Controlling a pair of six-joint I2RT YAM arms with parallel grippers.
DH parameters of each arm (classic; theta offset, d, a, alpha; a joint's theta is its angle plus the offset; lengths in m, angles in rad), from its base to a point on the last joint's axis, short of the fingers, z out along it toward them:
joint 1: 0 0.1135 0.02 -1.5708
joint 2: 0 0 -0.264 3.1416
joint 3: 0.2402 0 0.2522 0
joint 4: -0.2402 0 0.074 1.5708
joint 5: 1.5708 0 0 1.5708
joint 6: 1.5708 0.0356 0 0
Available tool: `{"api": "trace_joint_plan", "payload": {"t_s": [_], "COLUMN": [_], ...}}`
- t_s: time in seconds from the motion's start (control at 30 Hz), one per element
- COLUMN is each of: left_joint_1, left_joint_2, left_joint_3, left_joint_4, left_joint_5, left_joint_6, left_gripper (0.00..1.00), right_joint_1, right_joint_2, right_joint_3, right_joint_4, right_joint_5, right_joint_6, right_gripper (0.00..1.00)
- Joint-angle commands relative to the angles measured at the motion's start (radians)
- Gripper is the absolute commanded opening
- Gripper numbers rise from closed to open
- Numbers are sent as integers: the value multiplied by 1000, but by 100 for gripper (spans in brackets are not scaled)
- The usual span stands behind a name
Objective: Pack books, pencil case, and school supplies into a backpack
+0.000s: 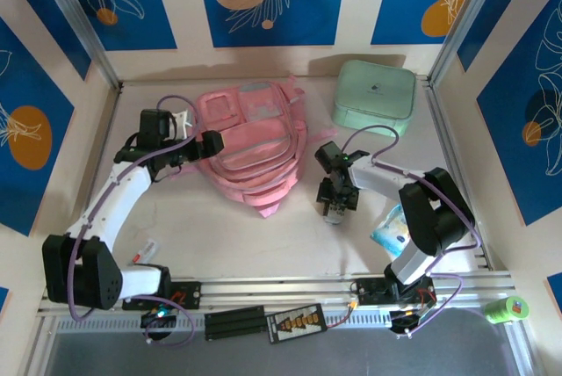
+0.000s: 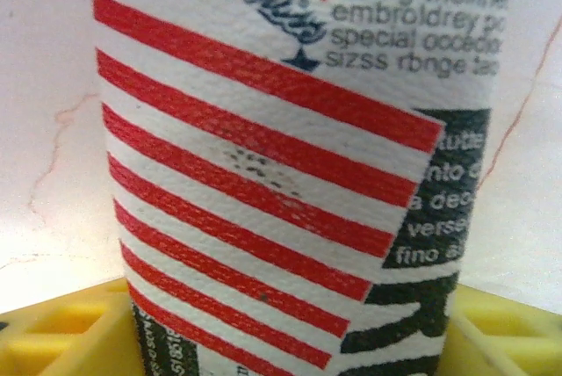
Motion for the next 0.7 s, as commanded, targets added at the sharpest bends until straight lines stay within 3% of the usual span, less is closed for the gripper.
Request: {"api": "trace_joint_plan", "payload": {"t_s": [0.0, 0.13, 0.4, 0.53, 0.67], "left_joint_1": [-24, -72, -253, -350, -381], "left_joint_2": [19, 46, 126, 207, 283], "left_joint_3": [10, 31, 121, 186, 217], "left_joint_4": [11, 5, -15, -51, -126], "left_joint_5": [27, 10, -132, -183, -272], "left_joint_6": [-5, 14, 150, 331, 588], "left_gripper": [100, 100, 100, 100, 94], "right_joint_1": [2, -2, -31, -56, -80], "right_joint_2": [-3, -29, -185, -265, -325], "right_joint_3": [-14, -31, -101, -131, -175], "right_joint_4": [10, 30, 103, 131, 186], "right_joint_5": [-5, 0, -8, -34, -72], "right_joint_6": [28, 40, 55, 65, 63], "right_gripper": [59, 51, 49, 49, 50]}}
